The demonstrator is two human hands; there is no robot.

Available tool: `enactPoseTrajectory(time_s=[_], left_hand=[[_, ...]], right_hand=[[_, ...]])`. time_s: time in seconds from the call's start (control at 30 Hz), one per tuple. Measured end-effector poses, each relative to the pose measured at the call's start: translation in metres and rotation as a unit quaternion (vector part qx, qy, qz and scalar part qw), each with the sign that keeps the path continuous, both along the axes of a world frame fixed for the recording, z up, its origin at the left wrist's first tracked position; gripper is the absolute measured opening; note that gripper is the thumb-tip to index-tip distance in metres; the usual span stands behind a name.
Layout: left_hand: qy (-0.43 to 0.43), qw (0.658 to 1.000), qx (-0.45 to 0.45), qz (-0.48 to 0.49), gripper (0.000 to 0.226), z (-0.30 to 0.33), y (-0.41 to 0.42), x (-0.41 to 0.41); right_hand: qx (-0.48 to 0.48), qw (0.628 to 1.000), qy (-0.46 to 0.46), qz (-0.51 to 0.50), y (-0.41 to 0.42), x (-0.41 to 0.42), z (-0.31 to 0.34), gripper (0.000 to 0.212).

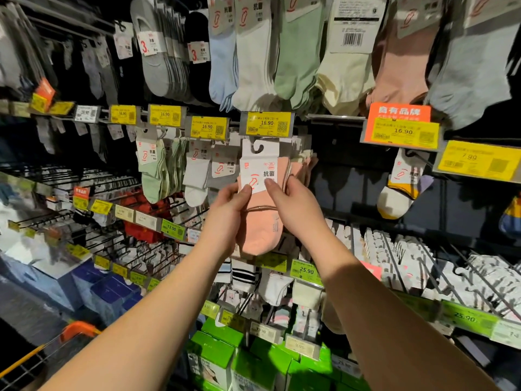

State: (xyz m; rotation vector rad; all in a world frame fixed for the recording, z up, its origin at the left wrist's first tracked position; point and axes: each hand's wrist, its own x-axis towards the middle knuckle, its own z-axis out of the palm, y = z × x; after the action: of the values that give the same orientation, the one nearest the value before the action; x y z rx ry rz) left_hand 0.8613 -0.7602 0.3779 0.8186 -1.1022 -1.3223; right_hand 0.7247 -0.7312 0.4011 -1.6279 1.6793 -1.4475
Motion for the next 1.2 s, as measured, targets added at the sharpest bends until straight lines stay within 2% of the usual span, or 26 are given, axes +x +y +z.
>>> enactPoseTrajectory(time_s=[0.07,0.2,0.27,0.47,0.63,0.93,1.03,1.1,1.2], left_hand=[[-0.040,0.999,-0.011,0.033,0.021,0.003,-0.007,-0.005],[-0.097,0.992,-0.032,0.075,0.018,0.007,-0.016,-0.014],[-0.130,0.987,-0.035,0.092,0.024,0.005,-0.022,-0.016],[-0.261,0.954,-0.054,0.138,0.033,0.002,-0.038,-0.026],[-0.331,0.928,-0.056,0.160,0.038,0.007,-0.042,-0.036],[-0.374,0.912,-0.007,0.169,0.047,0.007,-0.024,-0.037],[-0.348,0.913,-0.007,0.215,0.035,0.003,0.003,-0.033],[-0.324,0.914,-0.028,0.242,0.023,-0.004,0.026,-0.032],[-0.341,0.909,-0.036,0.237,0.018,-0.018,0.070,-0.029]], right_hand=[[-0.006,1.000,-0.001,-0.012,-0.006,-0.002,0.002,0.036],[0.015,1.000,0.010,-0.025,-0.017,-0.007,0.004,0.038],[0.029,0.998,0.031,-0.039,-0.023,-0.011,0.003,0.043],[0.075,0.975,0.186,-0.095,-0.035,-0.019,0.006,0.059],[0.109,0.961,0.234,-0.098,-0.046,-0.026,0.006,0.064],[0.137,0.952,0.271,-0.051,-0.028,-0.038,-0.006,0.068],[0.127,0.955,0.265,-0.040,-0.002,-0.045,-0.009,0.068],[0.115,0.960,0.253,-0.031,0.022,-0.050,-0.012,0.061],[0.106,0.968,0.226,-0.010,0.069,-0.061,-0.026,0.038]])
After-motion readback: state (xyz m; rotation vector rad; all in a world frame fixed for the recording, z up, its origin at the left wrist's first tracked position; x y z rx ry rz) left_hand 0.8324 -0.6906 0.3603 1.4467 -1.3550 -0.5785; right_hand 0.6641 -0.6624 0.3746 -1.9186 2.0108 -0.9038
